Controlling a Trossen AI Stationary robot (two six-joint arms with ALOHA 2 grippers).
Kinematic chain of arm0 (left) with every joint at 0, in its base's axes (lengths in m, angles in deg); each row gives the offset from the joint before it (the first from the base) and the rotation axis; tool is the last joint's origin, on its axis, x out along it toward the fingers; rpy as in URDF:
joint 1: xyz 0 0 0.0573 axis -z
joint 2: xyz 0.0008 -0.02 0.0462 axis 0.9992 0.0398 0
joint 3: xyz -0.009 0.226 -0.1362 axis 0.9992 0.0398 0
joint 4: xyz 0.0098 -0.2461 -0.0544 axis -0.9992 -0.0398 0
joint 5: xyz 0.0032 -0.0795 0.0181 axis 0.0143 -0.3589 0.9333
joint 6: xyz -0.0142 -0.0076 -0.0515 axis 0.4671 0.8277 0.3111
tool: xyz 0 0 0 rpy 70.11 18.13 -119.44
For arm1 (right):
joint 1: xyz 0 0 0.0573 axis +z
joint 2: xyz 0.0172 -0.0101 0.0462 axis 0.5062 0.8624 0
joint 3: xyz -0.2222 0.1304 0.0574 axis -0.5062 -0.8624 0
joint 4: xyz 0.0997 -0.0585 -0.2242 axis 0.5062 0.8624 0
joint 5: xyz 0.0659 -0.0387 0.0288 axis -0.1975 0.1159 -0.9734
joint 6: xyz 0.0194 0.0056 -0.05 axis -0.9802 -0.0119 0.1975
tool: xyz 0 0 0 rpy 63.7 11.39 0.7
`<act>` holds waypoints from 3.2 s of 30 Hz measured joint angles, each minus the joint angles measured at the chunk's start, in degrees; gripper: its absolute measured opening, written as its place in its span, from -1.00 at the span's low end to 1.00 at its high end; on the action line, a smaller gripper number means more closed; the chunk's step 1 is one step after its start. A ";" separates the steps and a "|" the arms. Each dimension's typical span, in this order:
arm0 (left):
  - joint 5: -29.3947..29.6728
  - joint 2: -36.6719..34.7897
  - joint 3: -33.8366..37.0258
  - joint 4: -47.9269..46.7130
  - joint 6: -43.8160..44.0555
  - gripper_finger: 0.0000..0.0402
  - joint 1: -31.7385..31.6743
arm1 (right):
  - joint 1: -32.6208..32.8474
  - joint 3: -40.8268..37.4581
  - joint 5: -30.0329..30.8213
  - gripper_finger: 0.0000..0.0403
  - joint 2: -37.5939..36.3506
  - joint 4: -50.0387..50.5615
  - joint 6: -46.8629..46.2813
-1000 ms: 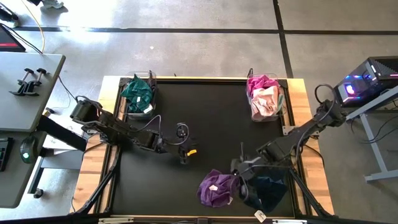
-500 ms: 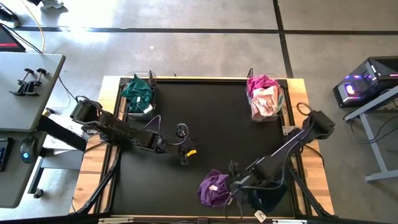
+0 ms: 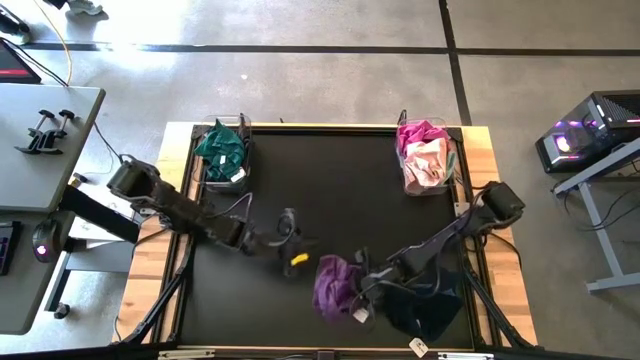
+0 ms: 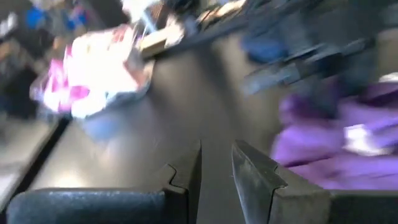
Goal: Sort towels by color in basket
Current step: Put the violet microfiber cloth into the left transparent bin
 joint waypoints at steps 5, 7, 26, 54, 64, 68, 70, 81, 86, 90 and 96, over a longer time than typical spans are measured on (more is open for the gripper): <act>7.90 -1.92 -0.04 2.14 -9.32 -0.62 5.14 | -2.40 -10.98 5.10 -0.87 -4.24 -13.48 -0.37; 16.70 -2.21 -0.04 3.62 -12.45 -0.62 6.95 | -3.82 -15.39 8.24 -0.95 -7.01 -16.62 0.26; -16.71 3.00 -0.02 13.95 -22.81 -0.50 -2.95 | -22.32 -26.57 8.27 -0.95 -10.42 -44.47 -20.59; -5.68 24.08 -4.02 22.44 -16.56 0.21 -11.62 | -19.19 -25.90 7.17 -0.94 -10.39 -55.07 -17.85; -7.39 24.02 -4.04 23.14 -4.74 -0.81 -11.71 | -19.15 -25.91 12.58 -0.77 -11.34 -55.24 -11.82; -5.65 21.50 -4.02 18.92 -1.35 -0.92 -10.39 | -19.19 -26.14 6.99 -0.64 -14.99 -51.10 -9.21; -4.06 19.08 -3.93 13.70 -1.08 -0.92 -9.29 | -18.59 -26.14 7.14 -0.61 -17.86 -47.28 -9.36; 27.70 -11.47 -3.96 -47.79 19.71 -0.96 -9.39 | -10.51 -26.12 29.03 -0.61 -26.13 -36.81 -3.97; 34.62 -26.74 -5.18 -71.75 25.94 -0.97 -25.39 | -9.33 -26.12 31.69 -0.61 -25.67 -36.63 -3.73; 38.85 -34.35 -7.54 -73.07 14.80 -0.97 -39.09 | -9.36 -26.12 31.80 -0.61 -25.31 -36.85 -3.61; 36.50 -36.53 -7.98 -63.84 -2.01 -0.97 -52.69 | -10.39 -26.12 31.90 -0.61 -25.32 -37.09 -3.77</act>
